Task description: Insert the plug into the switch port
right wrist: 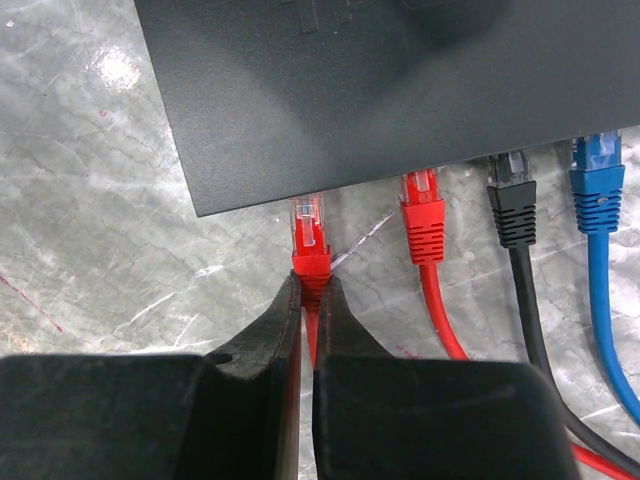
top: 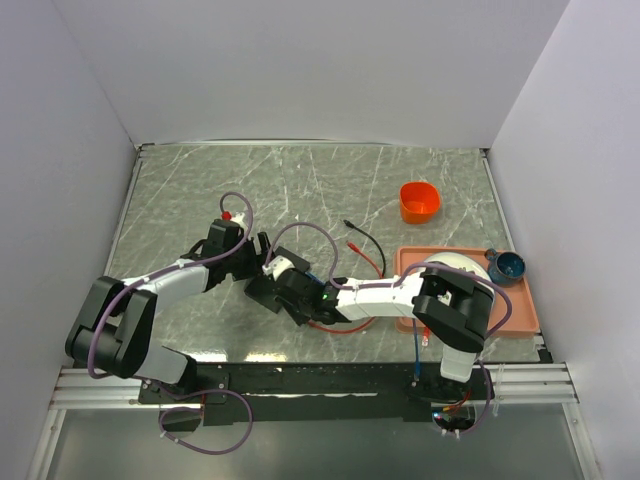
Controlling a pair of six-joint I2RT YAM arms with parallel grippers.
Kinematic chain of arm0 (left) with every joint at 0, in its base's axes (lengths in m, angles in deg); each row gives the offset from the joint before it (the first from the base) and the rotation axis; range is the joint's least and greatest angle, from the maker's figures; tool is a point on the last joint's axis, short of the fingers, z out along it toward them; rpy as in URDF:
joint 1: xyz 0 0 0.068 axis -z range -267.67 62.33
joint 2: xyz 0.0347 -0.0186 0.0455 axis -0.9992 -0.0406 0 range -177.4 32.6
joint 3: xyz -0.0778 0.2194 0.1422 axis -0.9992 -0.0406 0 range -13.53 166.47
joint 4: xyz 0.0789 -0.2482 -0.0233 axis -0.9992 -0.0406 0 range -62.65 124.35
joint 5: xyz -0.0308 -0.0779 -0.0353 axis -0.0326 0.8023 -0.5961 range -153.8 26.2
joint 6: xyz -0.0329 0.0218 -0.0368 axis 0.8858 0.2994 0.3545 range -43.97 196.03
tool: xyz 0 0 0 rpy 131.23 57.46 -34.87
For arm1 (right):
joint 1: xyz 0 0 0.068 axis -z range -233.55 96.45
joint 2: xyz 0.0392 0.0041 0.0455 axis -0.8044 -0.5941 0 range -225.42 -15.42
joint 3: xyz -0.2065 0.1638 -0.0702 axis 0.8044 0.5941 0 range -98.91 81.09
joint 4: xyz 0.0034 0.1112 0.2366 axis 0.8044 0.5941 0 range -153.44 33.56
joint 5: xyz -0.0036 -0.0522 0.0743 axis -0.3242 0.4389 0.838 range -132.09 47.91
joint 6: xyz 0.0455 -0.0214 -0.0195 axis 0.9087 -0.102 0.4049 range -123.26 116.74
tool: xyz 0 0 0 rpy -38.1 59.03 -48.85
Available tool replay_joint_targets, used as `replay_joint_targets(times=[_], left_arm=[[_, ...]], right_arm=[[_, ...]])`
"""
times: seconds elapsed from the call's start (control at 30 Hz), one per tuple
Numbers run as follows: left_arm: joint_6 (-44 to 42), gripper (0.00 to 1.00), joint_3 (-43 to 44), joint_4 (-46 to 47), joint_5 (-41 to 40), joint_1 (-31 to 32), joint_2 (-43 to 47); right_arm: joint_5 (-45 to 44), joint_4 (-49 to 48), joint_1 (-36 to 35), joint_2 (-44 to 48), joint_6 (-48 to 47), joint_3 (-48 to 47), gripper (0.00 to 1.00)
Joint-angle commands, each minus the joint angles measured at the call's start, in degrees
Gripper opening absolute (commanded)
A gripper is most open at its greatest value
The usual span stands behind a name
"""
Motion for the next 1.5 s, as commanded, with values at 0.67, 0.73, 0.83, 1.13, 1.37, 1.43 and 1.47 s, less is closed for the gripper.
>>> replay_joint_targets(times=[0.67,0.73,0.83,1.13,1.37,1.43,1.47], left_arm=[[1.0,0.82,-1.3,2.0,1.3,1.4,-0.7],[1.0,0.82,-1.3,1.9,1.4,1.6,-0.7],[1.2,0.82,-1.2,2.0,1.5,1.6,-0.7],[2.3,0.82,-1.2,3.2,3.7,1.9,-0.8],[2.6,0.81,-1.4,2.9,3.0,3.2,-1.1],[2.5,0.78,-1.6,2.7,2.5,3.7,-1.0],[2.5,0.78,-1.7,2.8,2.4,4.1,-0.9]], right_arm=[[-3.4,1.2,-1.7,-0.5,2.2,-4.7,0.0],[-3.6,1.8,-1.6,-0.9,2.2,-5.1,0.0],[-3.5,2.1,-1.6,-1.5,2.0,-5.7,0.0],[-3.2,2.1,-1.5,-2.6,2.4,-5.7,0.0],[-4.2,2.7,-1.5,-2.5,2.9,-6.6,0.0],[-4.4,3.2,-1.5,-2.4,3.2,-7.3,0.0],[-4.4,3.4,-1.5,-2.4,3.3,-7.5,0.0]])
